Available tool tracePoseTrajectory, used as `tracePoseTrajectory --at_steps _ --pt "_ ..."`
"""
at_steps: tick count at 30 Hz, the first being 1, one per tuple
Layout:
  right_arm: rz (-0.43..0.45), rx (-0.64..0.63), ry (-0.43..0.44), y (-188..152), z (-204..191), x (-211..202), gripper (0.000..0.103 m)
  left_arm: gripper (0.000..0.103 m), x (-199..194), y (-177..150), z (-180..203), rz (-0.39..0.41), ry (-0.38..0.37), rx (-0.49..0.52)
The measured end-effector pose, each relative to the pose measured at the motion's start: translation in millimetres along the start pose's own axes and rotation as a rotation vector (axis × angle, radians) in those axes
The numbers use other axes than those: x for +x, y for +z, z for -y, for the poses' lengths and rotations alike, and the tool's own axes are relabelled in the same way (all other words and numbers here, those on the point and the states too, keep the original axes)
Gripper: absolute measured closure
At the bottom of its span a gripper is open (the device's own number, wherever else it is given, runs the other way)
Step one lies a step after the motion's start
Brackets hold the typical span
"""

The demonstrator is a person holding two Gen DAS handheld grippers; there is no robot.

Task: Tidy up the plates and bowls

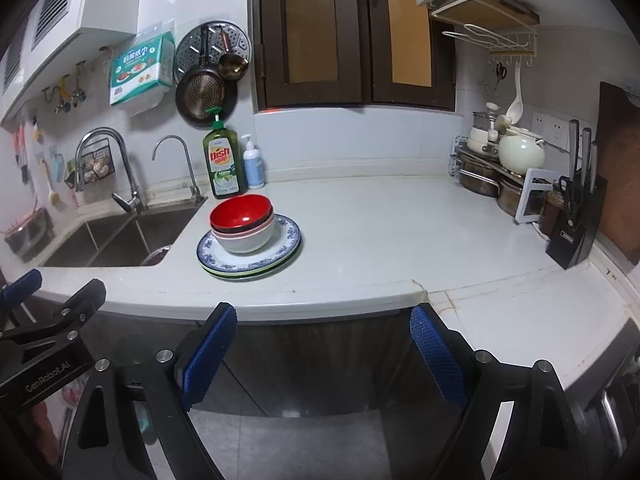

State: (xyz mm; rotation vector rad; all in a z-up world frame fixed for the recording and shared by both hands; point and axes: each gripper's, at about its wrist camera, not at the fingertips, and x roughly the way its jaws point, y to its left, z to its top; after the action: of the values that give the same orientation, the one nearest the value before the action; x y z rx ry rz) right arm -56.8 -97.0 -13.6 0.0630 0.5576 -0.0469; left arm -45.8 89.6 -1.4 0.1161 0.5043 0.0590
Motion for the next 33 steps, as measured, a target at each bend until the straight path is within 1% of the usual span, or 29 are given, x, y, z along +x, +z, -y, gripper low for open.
tracePoseTrajectory --at_steps 7,15,17,33 --pt "0.028 -0.005 -0.011 -1.9 -12.4 -17.7 0.014 0.000 -12.2 -1.5 -10.0 0.020 -0.007 -0.012" --pt "0.042 -0.014 -0.017 -4.2 -16.6 -27.9 0.014 0.000 -15.9 -3.6 -9.5 0.022 -0.010 -0.009" --pt "0.041 -0.011 -0.018 -4.0 -15.9 -28.6 0.014 0.000 -17.4 -4.8 -8.4 0.022 -0.019 -0.010" --pt "0.037 -0.009 -0.023 -5.5 -10.5 -30.0 0.014 0.000 -20.4 -1.8 -1.5 0.031 -0.011 -0.004"
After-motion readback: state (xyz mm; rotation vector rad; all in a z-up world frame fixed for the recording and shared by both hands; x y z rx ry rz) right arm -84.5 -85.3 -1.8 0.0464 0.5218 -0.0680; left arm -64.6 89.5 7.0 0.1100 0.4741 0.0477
